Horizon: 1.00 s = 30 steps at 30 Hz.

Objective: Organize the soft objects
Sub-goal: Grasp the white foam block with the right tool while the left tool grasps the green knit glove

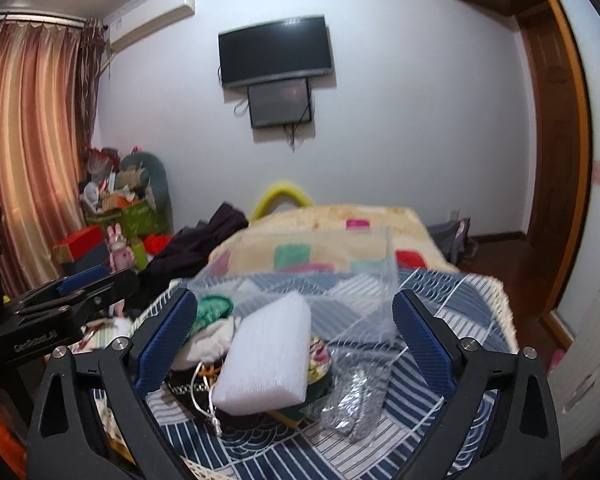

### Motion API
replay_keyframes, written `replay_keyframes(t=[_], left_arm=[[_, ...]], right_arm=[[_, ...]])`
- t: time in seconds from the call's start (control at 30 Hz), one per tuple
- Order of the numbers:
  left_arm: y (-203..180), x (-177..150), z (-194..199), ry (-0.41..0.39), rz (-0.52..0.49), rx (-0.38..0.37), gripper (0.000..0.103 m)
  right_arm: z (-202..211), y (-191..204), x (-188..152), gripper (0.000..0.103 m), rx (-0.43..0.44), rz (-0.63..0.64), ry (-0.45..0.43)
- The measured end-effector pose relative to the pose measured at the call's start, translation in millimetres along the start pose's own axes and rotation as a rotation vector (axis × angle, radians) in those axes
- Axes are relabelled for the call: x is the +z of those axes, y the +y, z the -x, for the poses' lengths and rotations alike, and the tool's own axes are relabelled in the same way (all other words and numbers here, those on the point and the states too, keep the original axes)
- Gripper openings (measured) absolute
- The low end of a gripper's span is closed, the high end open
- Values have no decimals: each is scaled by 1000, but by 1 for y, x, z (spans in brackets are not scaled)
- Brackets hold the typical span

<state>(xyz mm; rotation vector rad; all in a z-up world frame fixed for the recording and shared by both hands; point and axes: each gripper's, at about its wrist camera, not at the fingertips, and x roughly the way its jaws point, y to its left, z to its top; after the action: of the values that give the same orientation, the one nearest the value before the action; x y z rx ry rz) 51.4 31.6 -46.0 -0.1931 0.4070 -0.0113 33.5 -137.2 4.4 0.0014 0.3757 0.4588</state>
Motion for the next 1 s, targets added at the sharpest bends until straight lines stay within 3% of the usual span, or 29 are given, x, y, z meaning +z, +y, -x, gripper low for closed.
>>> replay_keyframes(t=[0.33,0.43,0.6,0.67,0.87,1.0], left_arm=[[15,-25,-54,154,46,-1,74],[13,-30,-59,169,44,-31,72],[8,-35,-63,189,27,-39,57],[9,-36,-62,193,30,-48,51],[5,-38,-48,181,-5,-52,29],[1,-35,-36,153,-21,-58,25]], right_arm=[[-45,3,-27,98,62,-2,199],[-52,4,-32,87,77,-1,231],[-63,2,-40,68,120,-11,296],[-66,0,-42,56,133,-21,317],[-63,-5,-42,44,140,-36,310],[-53,-3,-36,41,130,-15,271]])
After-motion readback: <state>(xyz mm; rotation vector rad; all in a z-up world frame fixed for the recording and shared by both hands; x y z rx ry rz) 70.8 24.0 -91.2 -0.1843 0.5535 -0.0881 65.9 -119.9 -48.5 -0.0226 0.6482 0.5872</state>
